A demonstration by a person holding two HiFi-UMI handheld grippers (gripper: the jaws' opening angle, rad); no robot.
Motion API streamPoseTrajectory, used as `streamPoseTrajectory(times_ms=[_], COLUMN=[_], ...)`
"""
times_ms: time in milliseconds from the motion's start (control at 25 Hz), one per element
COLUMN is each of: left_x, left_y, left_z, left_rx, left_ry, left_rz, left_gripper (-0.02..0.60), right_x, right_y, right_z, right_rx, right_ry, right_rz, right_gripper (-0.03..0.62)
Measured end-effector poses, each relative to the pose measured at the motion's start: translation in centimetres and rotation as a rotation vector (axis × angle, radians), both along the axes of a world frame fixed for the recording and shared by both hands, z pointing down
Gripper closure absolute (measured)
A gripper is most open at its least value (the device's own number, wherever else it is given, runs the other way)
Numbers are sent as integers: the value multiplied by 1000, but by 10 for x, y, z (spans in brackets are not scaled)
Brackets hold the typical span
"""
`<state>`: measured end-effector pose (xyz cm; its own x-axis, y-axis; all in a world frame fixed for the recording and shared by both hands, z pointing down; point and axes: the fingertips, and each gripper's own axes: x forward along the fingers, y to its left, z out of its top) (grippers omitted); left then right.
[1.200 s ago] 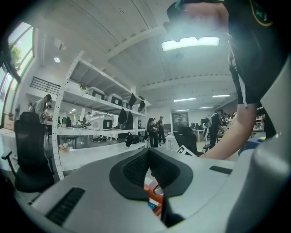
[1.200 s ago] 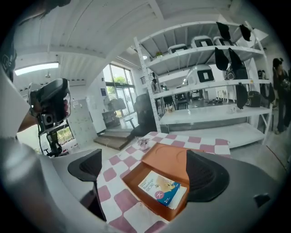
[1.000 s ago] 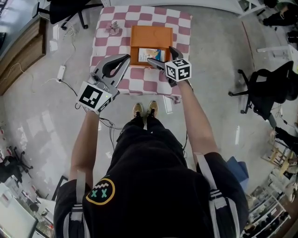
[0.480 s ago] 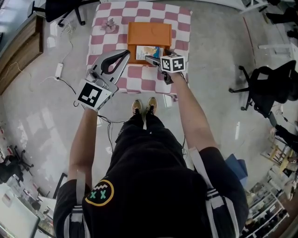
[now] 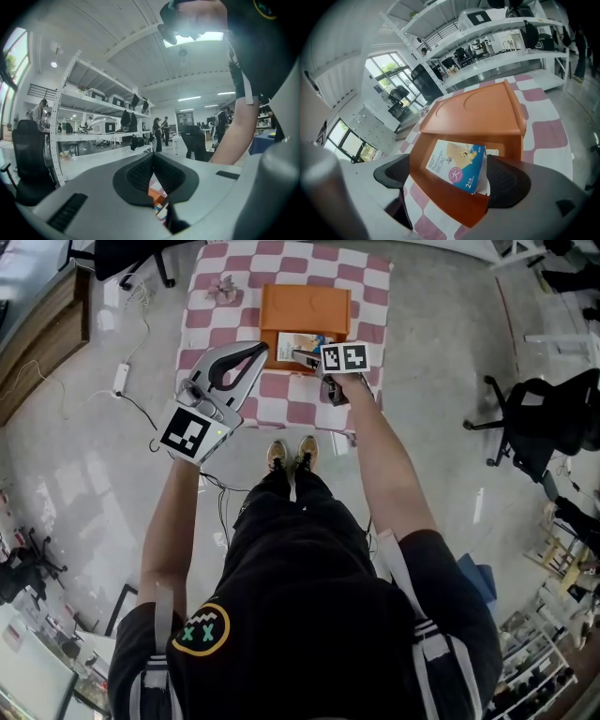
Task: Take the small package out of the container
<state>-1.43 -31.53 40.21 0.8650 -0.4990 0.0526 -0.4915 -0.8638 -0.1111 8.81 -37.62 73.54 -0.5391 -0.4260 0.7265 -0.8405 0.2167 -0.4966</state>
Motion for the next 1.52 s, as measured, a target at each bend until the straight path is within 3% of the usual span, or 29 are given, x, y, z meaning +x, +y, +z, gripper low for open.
streamPoseTrajectory(times_ms=[320, 640, 800, 1000, 1520], left_x=[3, 0, 2, -2, -10], left_y=[1, 4, 8, 12, 18], left_z=[-3, -1, -11, -13, -3], left_rx=[-4, -3, -60, -70, -98], left_ry=[10, 6, 40, 40, 36], left_rz=[2, -8, -37, -47, -60], left_gripper=[565, 565, 565, 565, 565], right_x=[-1, -6, -6, -7, -33], right_y=[-8, -11, -12, -12, 1], right_z=[10, 4, 14, 26, 21], right_rx=[-57, -145, -226, -299, -306], right_ry=[38, -144, -121, -121, -276], right_rz=[-9, 24, 51, 74, -112], right_gripper=[108, 111, 120, 134, 250])
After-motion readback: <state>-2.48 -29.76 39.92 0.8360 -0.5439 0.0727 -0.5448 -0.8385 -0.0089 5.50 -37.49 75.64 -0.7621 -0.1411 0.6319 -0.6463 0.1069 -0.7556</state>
